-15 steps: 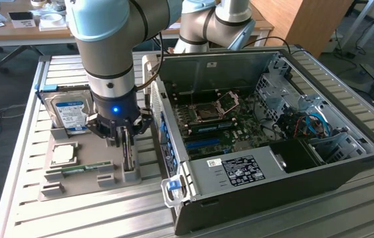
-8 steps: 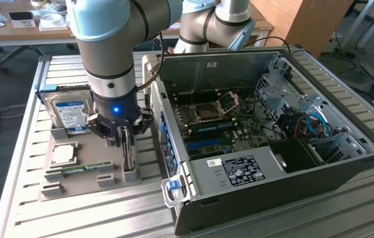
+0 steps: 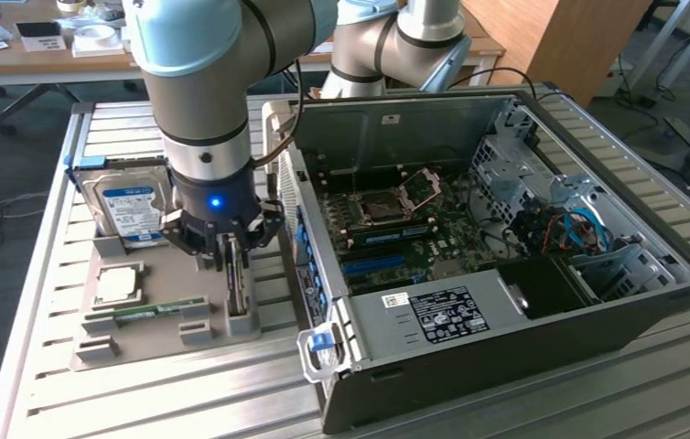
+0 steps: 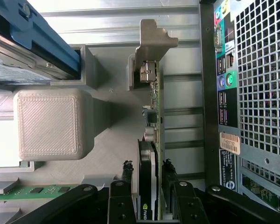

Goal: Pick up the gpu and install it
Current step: 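Pick up the gpu and move the gpu toward the slot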

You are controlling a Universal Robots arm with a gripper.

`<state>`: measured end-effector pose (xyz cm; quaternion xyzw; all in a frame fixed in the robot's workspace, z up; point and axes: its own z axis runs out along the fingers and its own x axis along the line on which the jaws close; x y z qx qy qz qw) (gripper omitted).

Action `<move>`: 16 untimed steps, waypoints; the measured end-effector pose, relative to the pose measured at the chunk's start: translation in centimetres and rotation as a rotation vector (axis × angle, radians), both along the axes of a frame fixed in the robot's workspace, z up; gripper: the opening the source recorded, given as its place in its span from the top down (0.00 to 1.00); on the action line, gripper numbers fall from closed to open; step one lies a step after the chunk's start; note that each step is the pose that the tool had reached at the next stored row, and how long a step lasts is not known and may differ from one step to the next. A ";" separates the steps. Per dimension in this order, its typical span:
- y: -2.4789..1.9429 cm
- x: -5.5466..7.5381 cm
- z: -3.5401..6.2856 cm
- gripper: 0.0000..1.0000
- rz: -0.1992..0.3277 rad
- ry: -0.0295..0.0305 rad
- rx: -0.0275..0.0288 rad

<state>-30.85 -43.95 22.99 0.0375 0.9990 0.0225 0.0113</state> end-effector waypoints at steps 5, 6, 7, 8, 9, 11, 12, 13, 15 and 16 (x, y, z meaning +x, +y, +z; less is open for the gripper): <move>-0.02 0.0 0.00 0.61 0.000 0.0001 0.0000; -0.02 0.0 0.00 0.61 0.000 0.0001 0.0000; -0.02 0.0 0.00 0.61 0.000 0.0000 0.0000; -0.04 0.0 0.00 0.61 0.000 0.0001 0.0000; -0.06 0.0 0.00 0.61 0.000 0.0001 -0.0001; -0.09 0.0 0.00 0.61 0.000 0.0001 0.0000; -0.11 0.0 0.00 0.61 0.000 0.0000 0.0000; -0.12 0.0 0.00 0.61 0.000 0.0000 0.0000; -0.17 0.0 0.00 0.61 0.000 0.0001 0.0001; -0.21 0.0 0.00 0.61 0.000 0.0001 0.0000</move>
